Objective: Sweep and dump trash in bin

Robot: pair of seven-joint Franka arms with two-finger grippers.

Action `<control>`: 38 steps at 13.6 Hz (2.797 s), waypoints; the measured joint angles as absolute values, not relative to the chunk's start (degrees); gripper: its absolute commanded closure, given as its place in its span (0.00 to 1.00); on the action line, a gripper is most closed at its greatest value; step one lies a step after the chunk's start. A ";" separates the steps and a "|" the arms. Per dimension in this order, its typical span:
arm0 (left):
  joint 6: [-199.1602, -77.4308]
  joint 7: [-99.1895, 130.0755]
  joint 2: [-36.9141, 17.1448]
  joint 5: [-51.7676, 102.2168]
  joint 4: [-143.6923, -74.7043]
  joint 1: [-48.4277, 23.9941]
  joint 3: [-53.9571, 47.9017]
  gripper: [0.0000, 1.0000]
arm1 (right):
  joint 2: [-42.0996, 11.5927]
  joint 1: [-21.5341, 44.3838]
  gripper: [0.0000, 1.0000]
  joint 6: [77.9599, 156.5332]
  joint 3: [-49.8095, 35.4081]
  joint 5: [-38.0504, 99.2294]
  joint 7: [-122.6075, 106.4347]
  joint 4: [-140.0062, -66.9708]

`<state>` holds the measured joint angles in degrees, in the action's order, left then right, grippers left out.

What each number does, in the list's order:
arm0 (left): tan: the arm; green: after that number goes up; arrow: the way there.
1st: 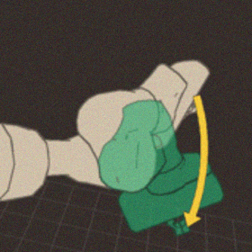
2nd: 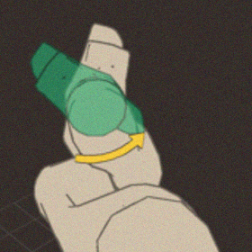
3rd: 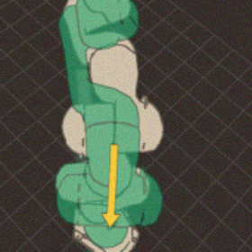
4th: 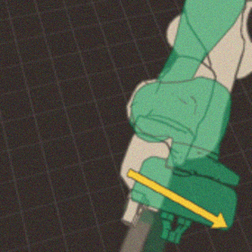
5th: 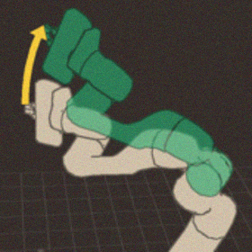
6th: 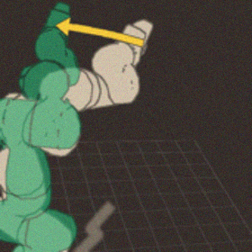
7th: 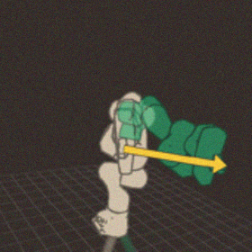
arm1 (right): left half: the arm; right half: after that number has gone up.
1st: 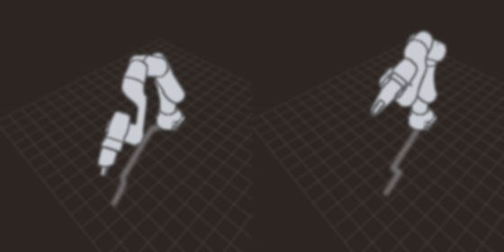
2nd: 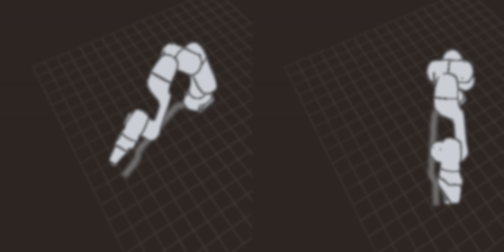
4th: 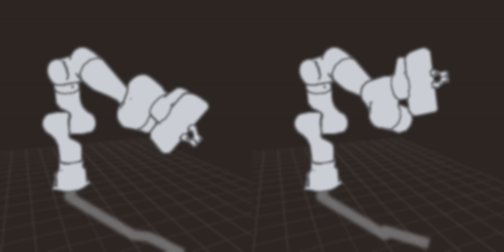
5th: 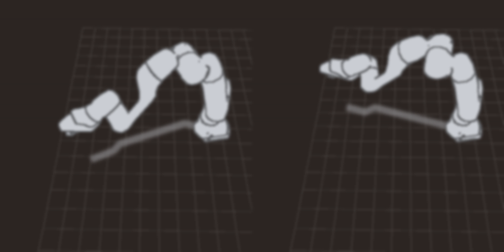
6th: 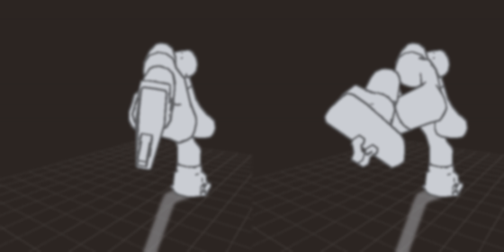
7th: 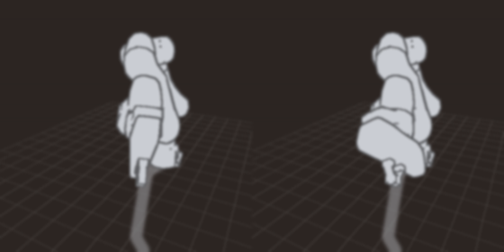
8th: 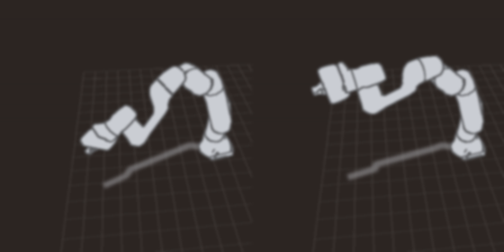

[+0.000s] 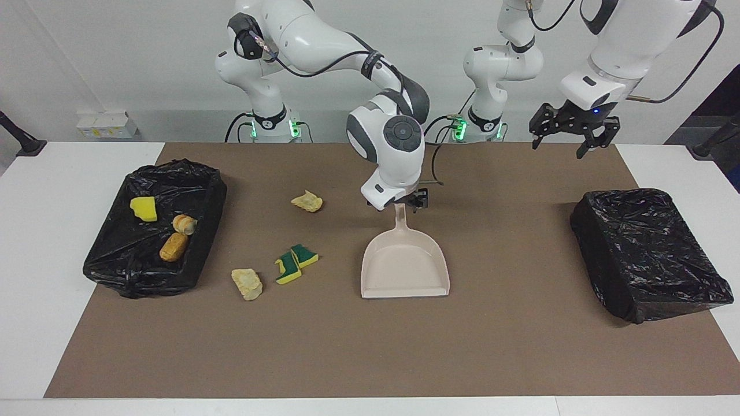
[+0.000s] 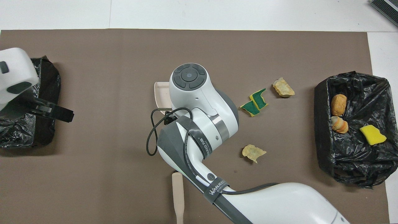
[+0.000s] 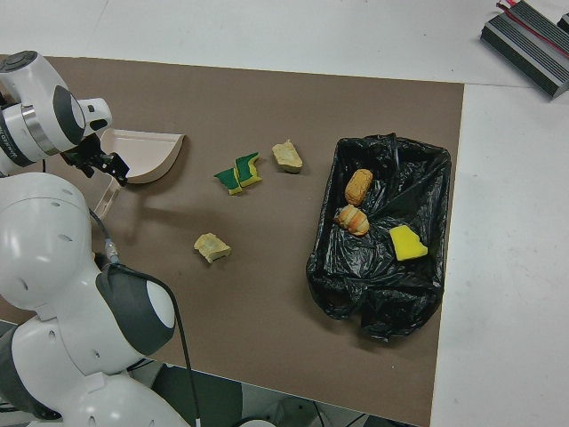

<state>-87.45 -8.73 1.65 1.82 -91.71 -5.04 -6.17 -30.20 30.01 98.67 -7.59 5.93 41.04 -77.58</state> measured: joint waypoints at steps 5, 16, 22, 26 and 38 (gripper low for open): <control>-102.20 6.74 2.23 1.83 -103.85 -5.44 -17.32 0.00 | -15.17 33.04 0.00 106.65 -7.89 11.40 41.03 -99.66; -128.14 27.17 -8.31 1.83 -118.64 -8.49 -29.89 0.00 | 12.26 48.43 0.00 131.37 -7.92 12.46 53.35 -141.17; -132.86 27.28 -9.94 1.83 -119.74 -8.71 -29.76 0.00 | 11.68 56.74 0.09 134.60 -7.98 12.41 60.80 -142.59; -135.80 27.28 -12.28 1.75 -119.62 -8.71 -29.73 0.39 | 7.32 58.50 0.20 137.76 -8.00 12.30 60.81 -142.26; -128.54 19.68 -12.63 -9.76 -114.94 -8.12 -29.08 1.00 | 5.66 58.08 1.00 135.18 -7.81 11.89 60.81 -138.58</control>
<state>-128.54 19.68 -12.63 -9.76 -114.94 -8.12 -29.08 5.66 58.08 135.18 -7.81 11.89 60.81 -138.58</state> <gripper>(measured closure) 0.683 0.740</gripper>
